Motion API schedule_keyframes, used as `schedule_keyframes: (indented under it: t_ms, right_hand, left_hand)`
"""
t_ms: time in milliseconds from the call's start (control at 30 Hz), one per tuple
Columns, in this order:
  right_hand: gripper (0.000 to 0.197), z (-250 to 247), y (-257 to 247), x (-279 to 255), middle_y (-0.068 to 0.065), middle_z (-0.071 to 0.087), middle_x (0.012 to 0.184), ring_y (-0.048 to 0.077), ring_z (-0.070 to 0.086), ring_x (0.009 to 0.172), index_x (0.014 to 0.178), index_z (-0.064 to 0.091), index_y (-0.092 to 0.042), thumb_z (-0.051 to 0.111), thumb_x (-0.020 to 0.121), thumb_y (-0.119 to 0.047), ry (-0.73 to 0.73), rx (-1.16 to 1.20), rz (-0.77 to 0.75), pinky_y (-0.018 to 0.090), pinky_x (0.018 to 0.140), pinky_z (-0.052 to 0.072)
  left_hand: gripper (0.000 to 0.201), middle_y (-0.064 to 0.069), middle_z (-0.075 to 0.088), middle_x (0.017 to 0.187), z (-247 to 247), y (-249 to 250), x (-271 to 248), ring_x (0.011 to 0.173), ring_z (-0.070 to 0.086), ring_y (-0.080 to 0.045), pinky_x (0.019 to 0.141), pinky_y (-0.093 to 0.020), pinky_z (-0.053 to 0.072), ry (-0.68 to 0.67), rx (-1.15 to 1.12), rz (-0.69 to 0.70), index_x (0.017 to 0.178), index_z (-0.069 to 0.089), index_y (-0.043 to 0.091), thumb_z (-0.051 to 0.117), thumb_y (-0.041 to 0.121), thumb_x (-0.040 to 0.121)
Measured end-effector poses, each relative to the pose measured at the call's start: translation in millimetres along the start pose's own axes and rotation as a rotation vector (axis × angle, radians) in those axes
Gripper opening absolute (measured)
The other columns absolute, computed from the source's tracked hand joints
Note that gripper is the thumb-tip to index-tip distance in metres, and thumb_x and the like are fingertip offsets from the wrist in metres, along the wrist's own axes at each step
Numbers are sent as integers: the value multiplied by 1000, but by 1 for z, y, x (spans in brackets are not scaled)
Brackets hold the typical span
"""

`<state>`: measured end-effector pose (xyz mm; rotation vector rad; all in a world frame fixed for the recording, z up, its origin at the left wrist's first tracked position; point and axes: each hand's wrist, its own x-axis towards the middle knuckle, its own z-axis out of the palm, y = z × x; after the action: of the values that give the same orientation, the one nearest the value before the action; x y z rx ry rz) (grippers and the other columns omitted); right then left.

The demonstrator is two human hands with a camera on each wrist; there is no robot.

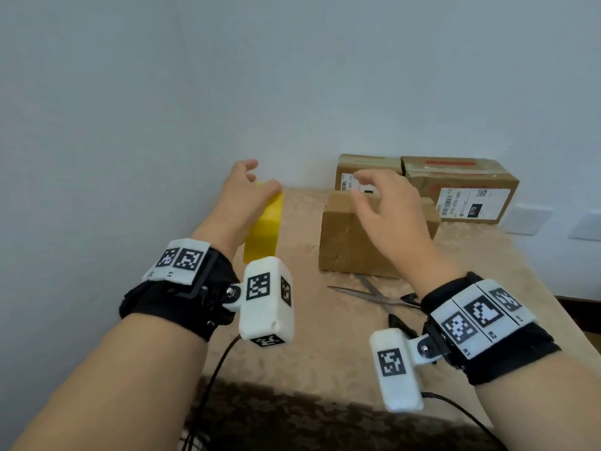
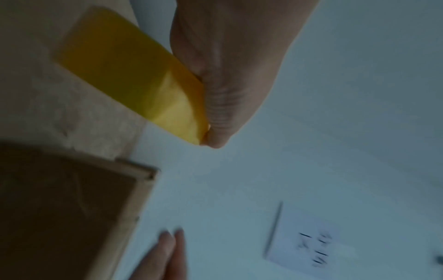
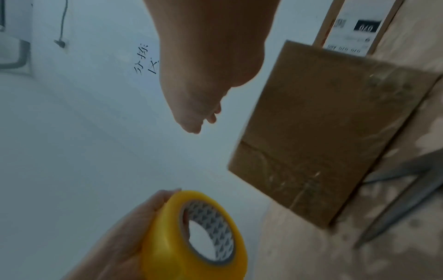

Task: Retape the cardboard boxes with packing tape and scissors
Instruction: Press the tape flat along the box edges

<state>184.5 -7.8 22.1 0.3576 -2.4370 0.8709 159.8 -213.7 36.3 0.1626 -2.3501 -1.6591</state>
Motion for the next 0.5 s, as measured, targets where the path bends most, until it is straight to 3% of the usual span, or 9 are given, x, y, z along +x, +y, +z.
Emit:
schedule_keyframes:
  t_ms: [67,100,167,233,300,367,500]
  right_hand:
    - [31,-6,-18,1,-12,63,114,1,55,106,120,61,-21,48,98,-38,-114,250,107,14,86,40]
    - [33,-7,-25,1,-12,65,111,-1,57,103,116,63,-22,48,96,-45,-181,392,147,14,84,41]
    - [41,-6,-34,1,-7,70,107,5,64,102,109,65,-23,51,88,-55,-286,664,195,25,92,47]
    - [41,-3,-37,0,-2,72,109,12,66,105,114,65,-22,60,83,-49,-333,844,175,32,94,51]
    - [38,-3,-40,0,2,71,113,17,66,107,120,63,-20,67,86,-36,-343,911,157,35,90,53]
    - [35,-5,-40,-1,5,71,112,19,66,104,121,63,-18,62,88,-28,-349,899,173,39,88,54]
    - [23,-9,-41,-3,13,73,96,30,69,92,101,67,-19,57,81,-24,-360,857,220,47,85,53]
  left_hand:
    - [67,-6,42,137,-2,19,-8,120,48,-21,103,-39,42,8,-96,38,143,32,21,67,23,86]
    - [71,-5,41,137,0,28,-12,121,48,-21,103,-40,42,-4,-119,61,145,29,23,67,25,86]
    - [78,-7,41,139,7,40,-21,122,48,-22,105,-41,41,-44,-170,89,149,20,19,67,28,87]
    - [81,-9,42,140,16,48,-30,123,48,-21,106,-40,39,-109,-234,91,151,14,13,64,29,90]
    - [78,-9,44,140,20,53,-36,123,49,-20,107,-39,40,-177,-267,85,151,15,12,60,33,92]
    - [74,-6,49,134,16,56,-37,120,52,-19,105,-37,42,-184,-186,110,148,25,13,59,43,90]
    - [59,0,57,119,-1,50,-31,108,52,-8,90,-24,41,-156,-43,137,135,48,13,61,45,88]
